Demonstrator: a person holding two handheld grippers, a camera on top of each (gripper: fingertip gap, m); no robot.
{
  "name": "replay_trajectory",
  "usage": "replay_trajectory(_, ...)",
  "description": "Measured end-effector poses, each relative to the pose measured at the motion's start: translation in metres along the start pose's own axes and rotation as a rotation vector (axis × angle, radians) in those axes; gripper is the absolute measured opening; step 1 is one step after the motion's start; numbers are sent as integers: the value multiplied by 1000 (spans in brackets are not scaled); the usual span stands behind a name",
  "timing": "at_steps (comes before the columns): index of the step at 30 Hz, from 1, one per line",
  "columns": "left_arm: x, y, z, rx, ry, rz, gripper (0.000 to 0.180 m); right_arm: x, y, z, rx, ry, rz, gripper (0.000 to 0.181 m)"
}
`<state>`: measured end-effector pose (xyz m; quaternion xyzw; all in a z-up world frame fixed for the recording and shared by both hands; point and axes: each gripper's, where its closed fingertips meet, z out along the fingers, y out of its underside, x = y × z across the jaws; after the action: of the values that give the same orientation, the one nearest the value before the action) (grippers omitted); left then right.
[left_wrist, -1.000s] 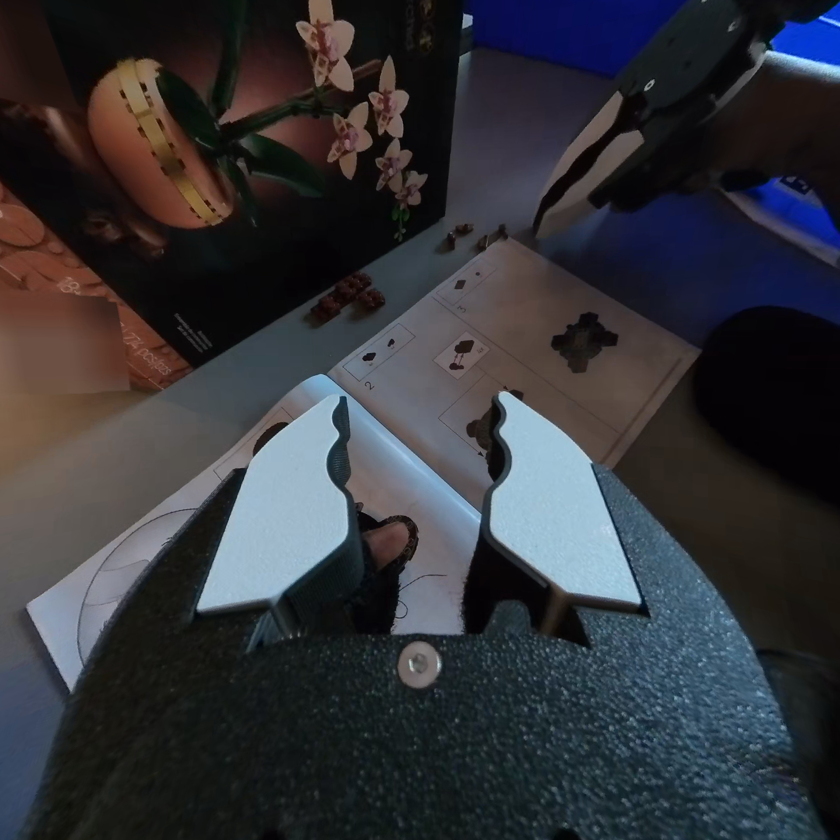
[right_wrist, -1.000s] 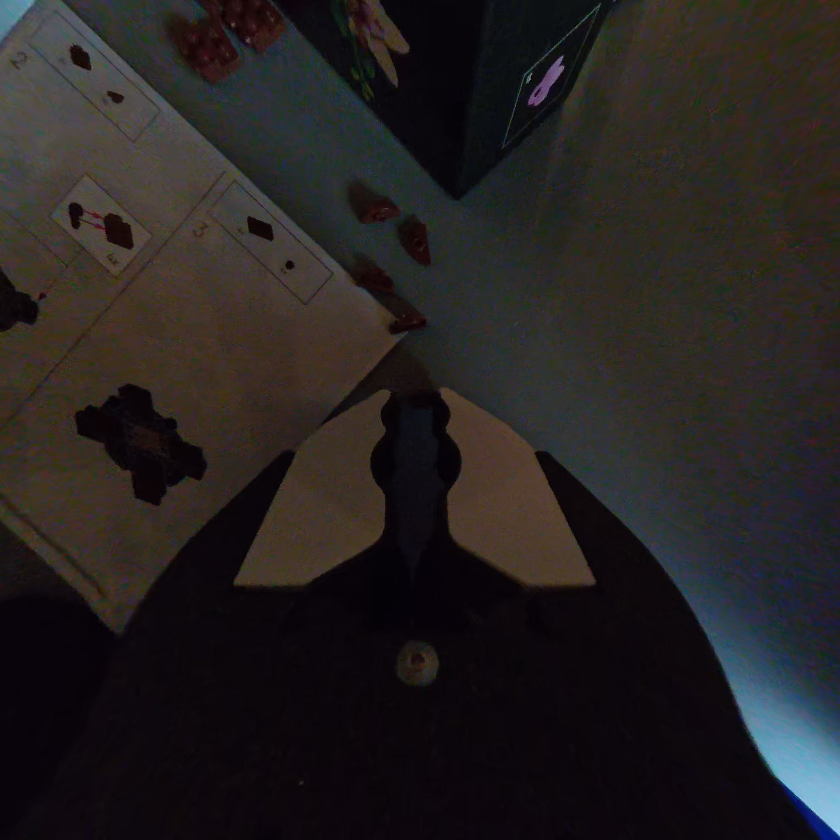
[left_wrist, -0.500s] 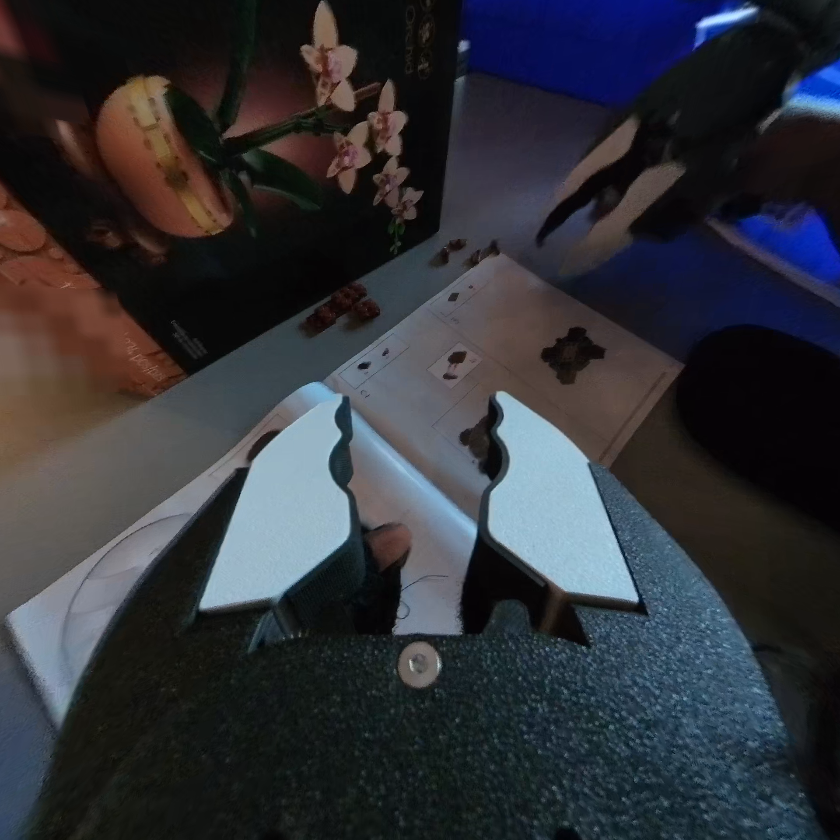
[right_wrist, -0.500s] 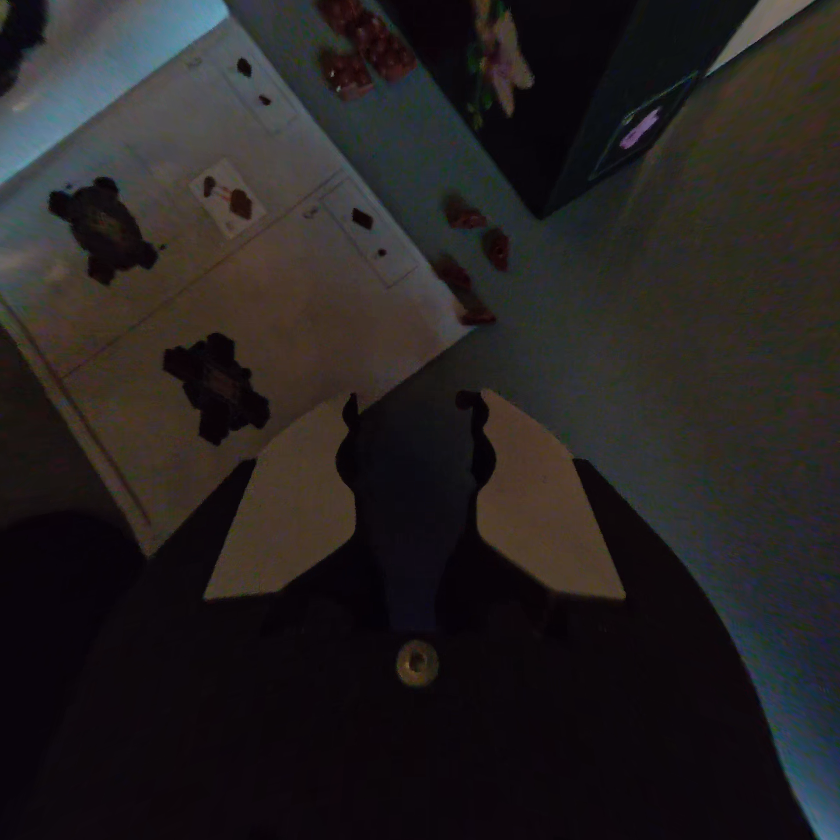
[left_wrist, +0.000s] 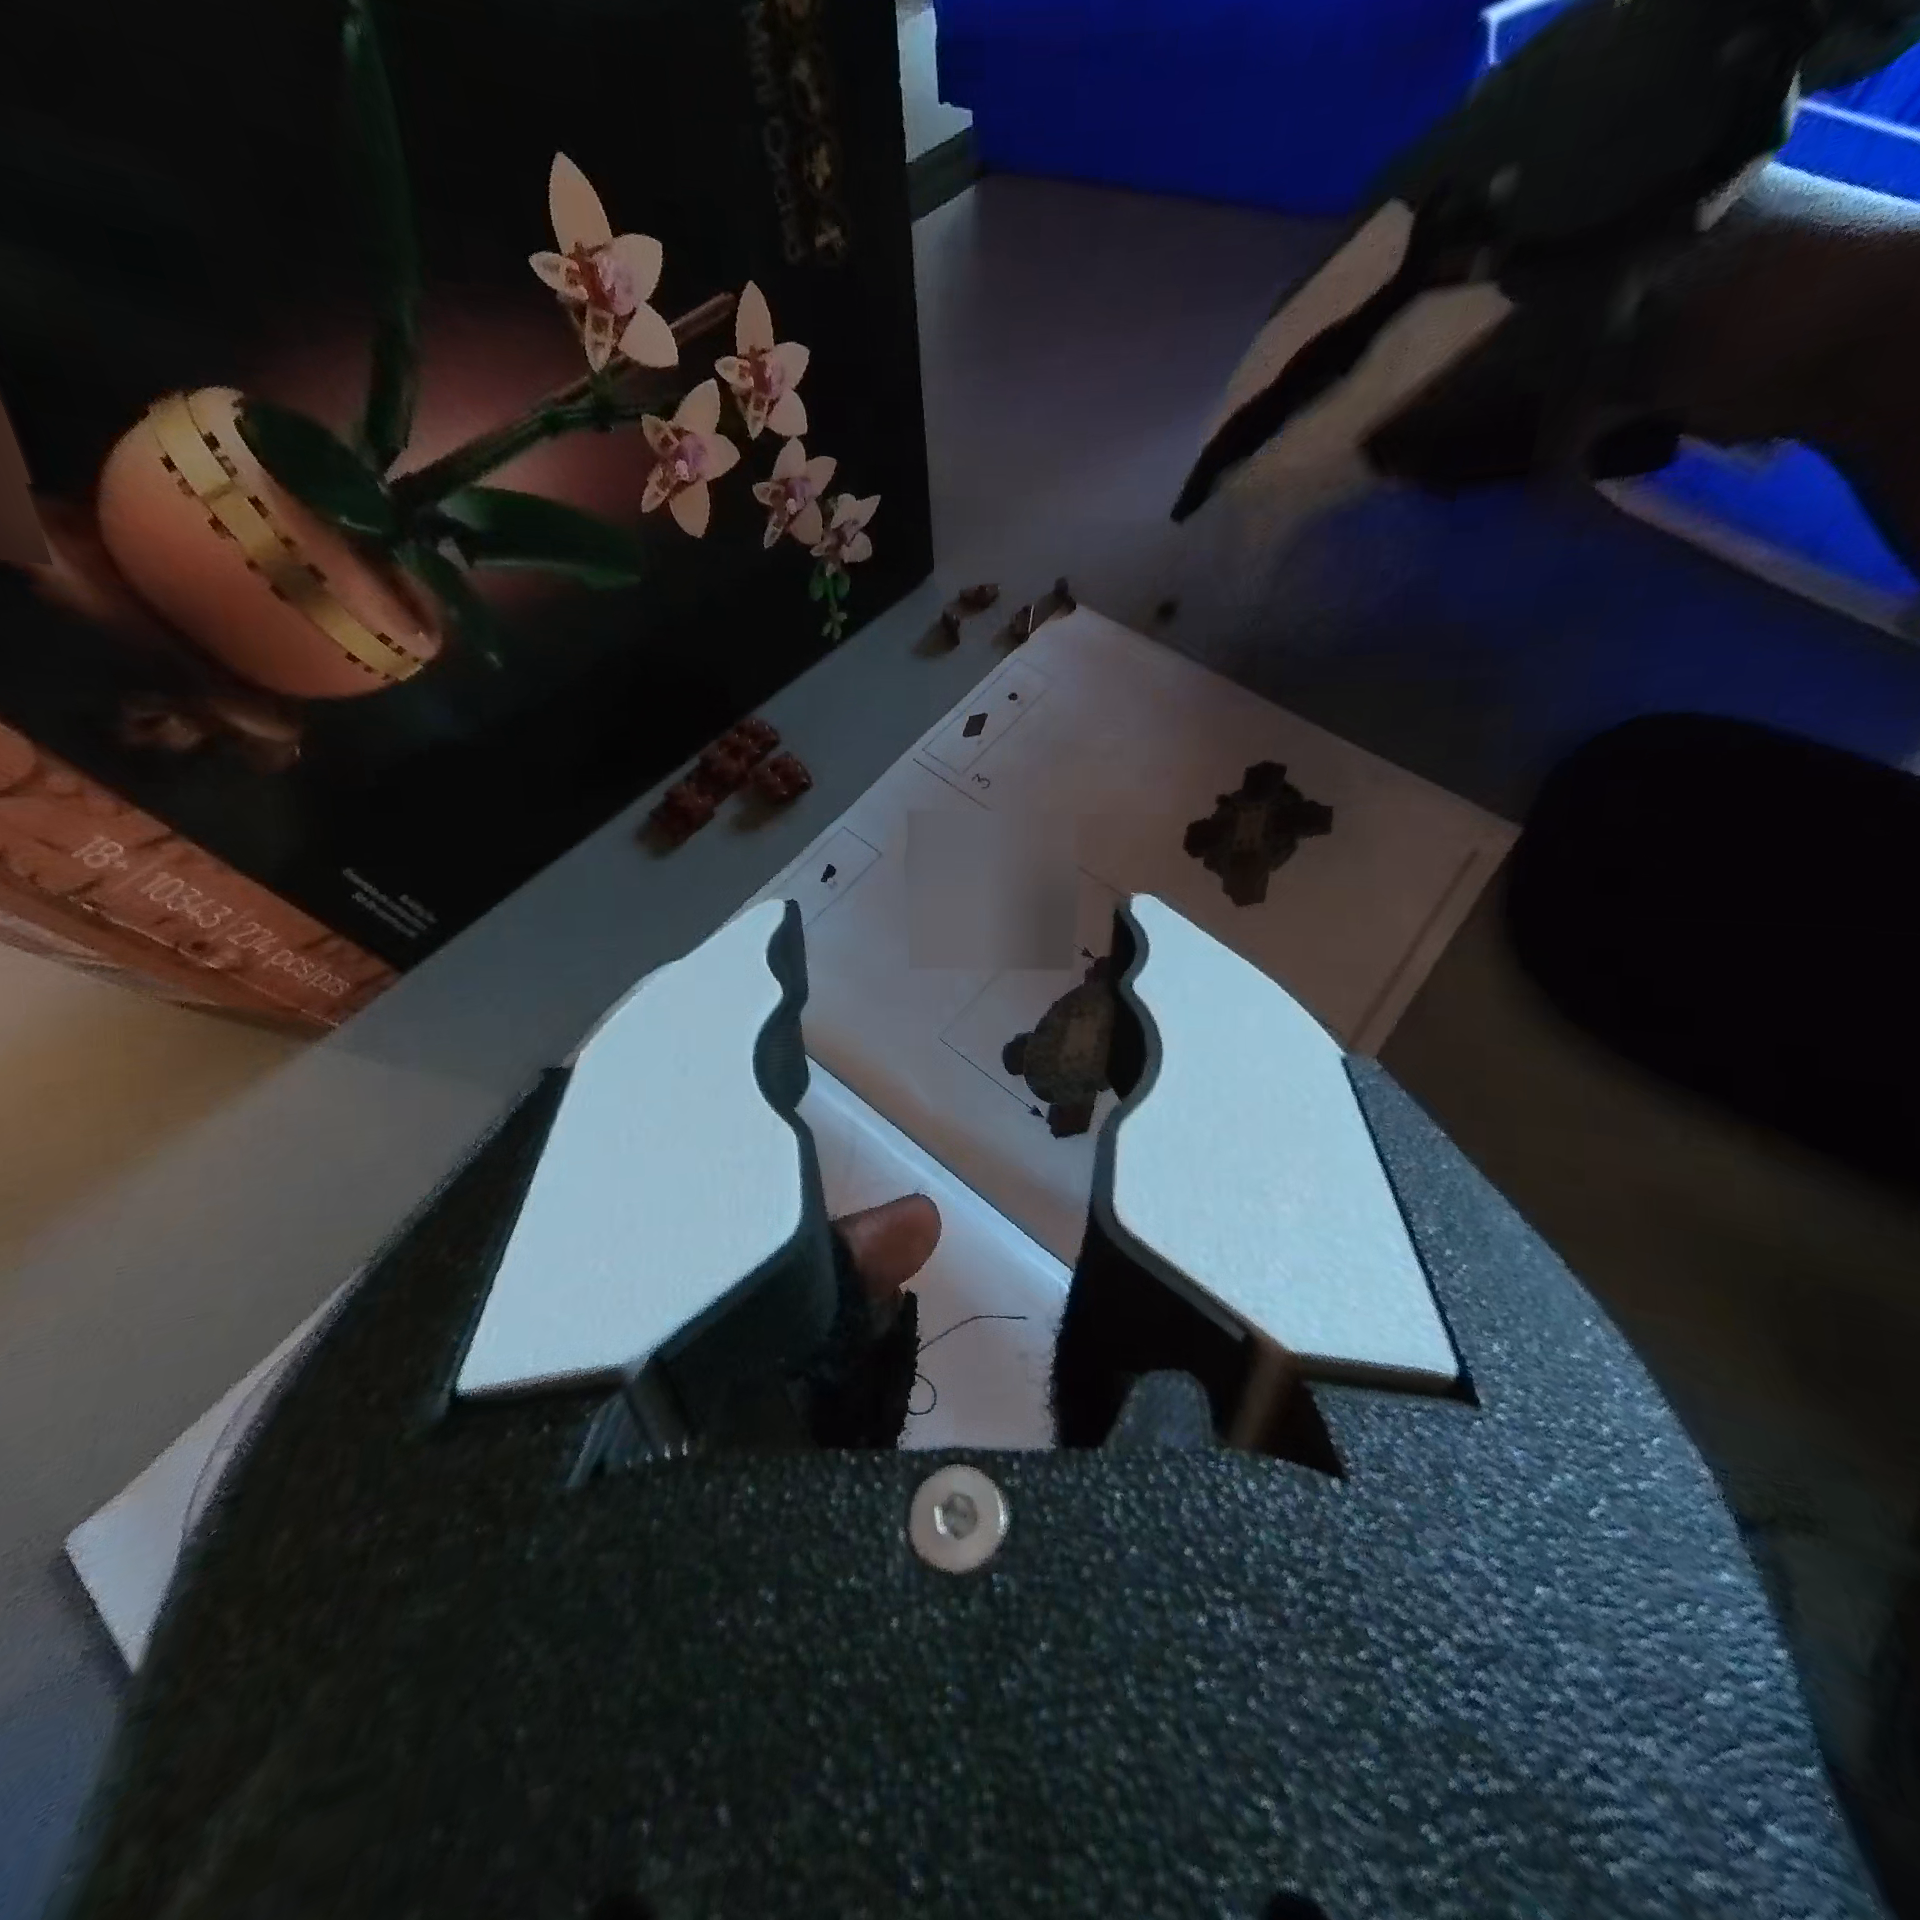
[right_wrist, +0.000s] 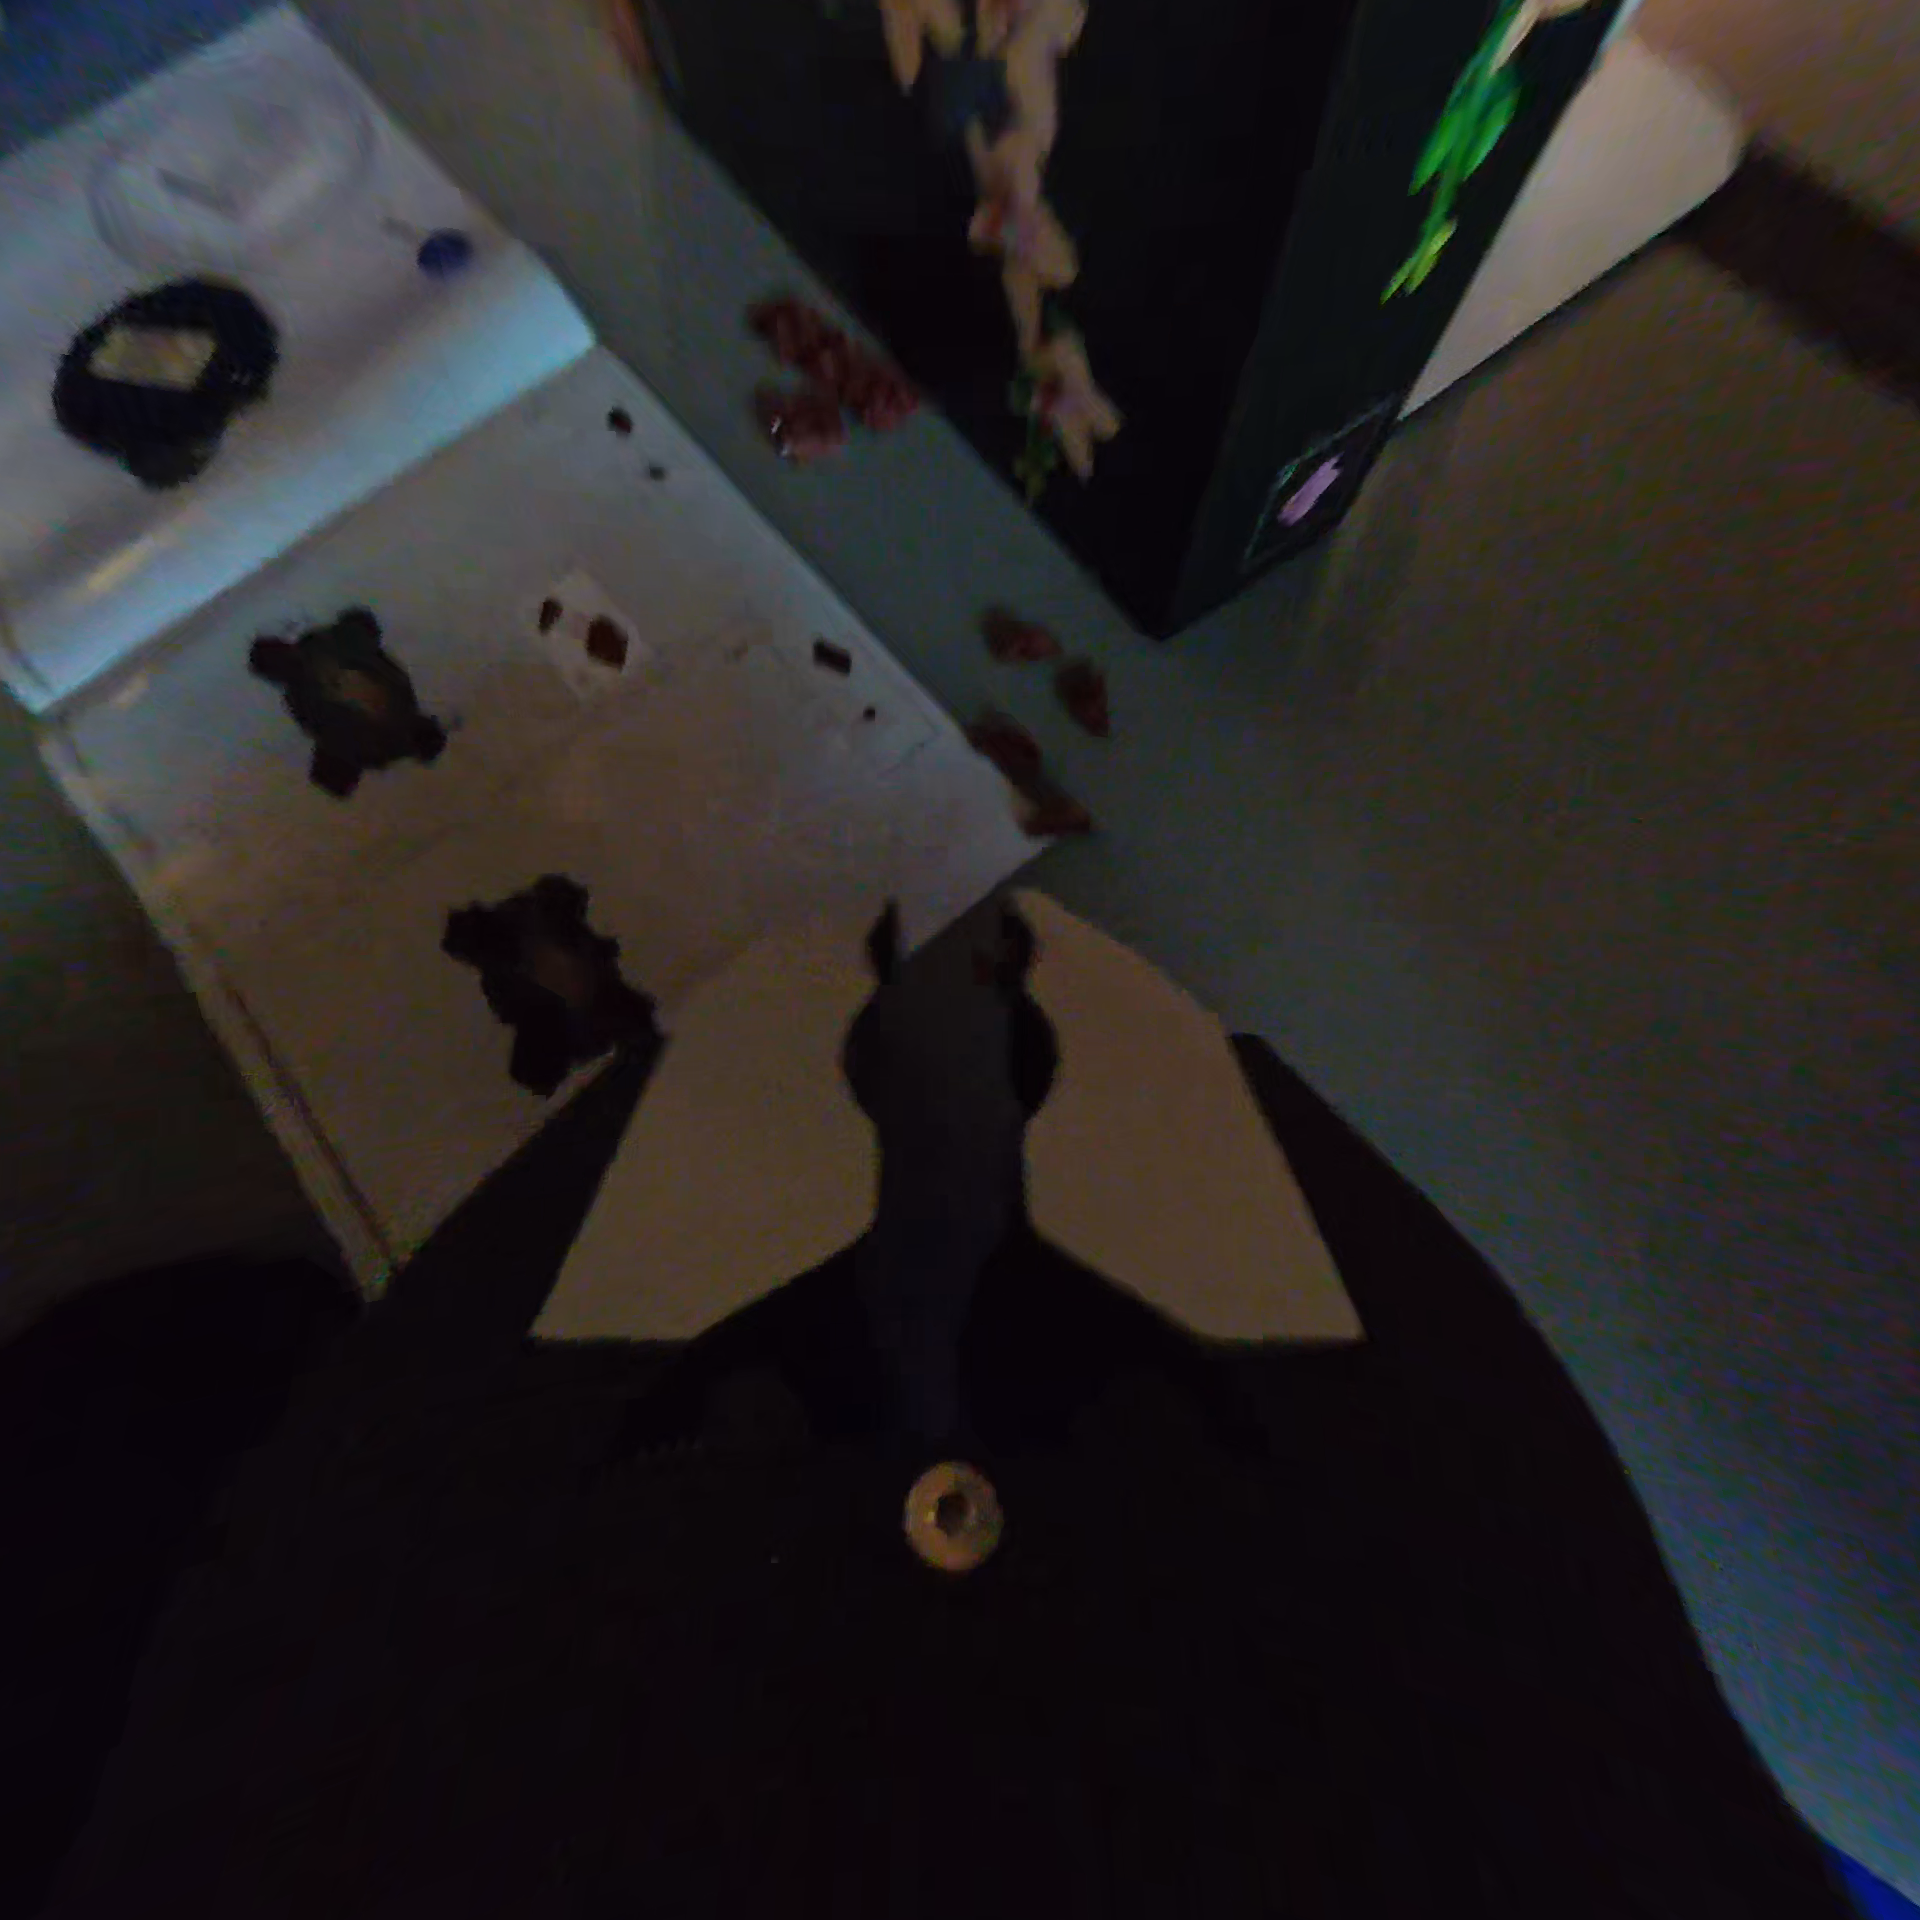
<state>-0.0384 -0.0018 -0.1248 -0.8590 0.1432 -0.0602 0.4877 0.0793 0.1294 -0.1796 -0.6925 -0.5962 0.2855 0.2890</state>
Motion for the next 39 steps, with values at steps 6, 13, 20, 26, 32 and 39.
replay_trajectory(6, 2, 0, -3, 12, -4, -8, 55, 18, 4, 19, -133, 102, -35, 4)
replay_trajectory(13, -2, 3, -7, 19, -5, -23, 55, 26, 8, 45, -227, 113, -8, 5)
replay_trajectory(20, -8, 8, -9, 22, -9, -45, 55, 31, -7, 60, -181, 132, -11, 5)
replay_trajectory(26, -9, 10, -10, 24, -13, -55, 55, 13, -9, 53, -165, 69, -13, 6)
replay_trajectory(32, -9, 7, -9, 29, -14, -47, 55, 23, -15, 66, -170, 141, -39, 6)
replay_trajectory(39, -7, 9, -12, 16, -19, -38, 55, 13, -41, -1, 11, 200, 74, 18)
